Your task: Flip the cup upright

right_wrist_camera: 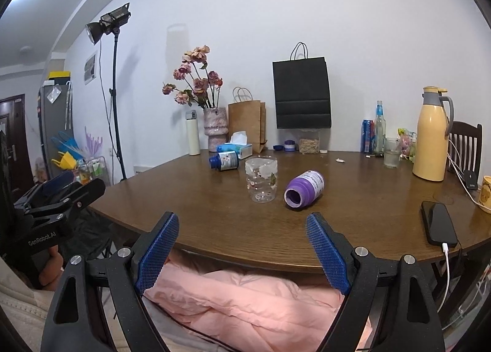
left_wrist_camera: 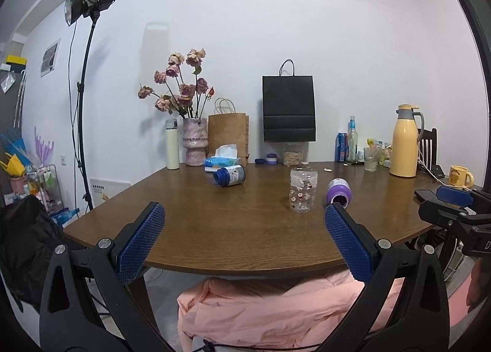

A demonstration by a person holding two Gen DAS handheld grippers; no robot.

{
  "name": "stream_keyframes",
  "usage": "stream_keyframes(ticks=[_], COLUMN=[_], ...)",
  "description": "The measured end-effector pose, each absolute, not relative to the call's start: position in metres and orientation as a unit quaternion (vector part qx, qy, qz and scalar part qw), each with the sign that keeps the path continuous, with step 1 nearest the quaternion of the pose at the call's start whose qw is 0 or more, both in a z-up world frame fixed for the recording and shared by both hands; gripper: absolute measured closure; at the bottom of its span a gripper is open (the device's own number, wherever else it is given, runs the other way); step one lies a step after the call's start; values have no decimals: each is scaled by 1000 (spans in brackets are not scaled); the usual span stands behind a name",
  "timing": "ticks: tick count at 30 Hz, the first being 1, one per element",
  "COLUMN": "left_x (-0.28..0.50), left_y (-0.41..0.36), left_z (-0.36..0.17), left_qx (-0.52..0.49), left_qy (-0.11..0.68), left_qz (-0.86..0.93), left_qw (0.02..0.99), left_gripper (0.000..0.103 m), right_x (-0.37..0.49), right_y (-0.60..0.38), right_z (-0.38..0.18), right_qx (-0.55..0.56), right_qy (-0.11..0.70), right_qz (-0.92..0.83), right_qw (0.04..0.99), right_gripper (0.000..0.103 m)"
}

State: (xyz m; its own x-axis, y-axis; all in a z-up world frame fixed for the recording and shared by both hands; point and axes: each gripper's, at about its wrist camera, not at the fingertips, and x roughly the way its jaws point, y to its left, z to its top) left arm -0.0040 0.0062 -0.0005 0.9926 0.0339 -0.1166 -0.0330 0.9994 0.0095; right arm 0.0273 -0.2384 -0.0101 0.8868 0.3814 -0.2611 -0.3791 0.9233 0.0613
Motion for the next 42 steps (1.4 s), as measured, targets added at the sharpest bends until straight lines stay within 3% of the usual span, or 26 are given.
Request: stream_keyframes(ticks=[42], left_x=[-6], left_y=[0], left_z=[0], left_qx=[10], left_qy=[52], left_qz=[11], left_qw=[999], left_gripper=[0], right_x=[25], right_y=[-234], right_z=[-10], right_qx=[7], right_qy=[137], right_qz=[193], right_qw=[971], right_gripper=[14])
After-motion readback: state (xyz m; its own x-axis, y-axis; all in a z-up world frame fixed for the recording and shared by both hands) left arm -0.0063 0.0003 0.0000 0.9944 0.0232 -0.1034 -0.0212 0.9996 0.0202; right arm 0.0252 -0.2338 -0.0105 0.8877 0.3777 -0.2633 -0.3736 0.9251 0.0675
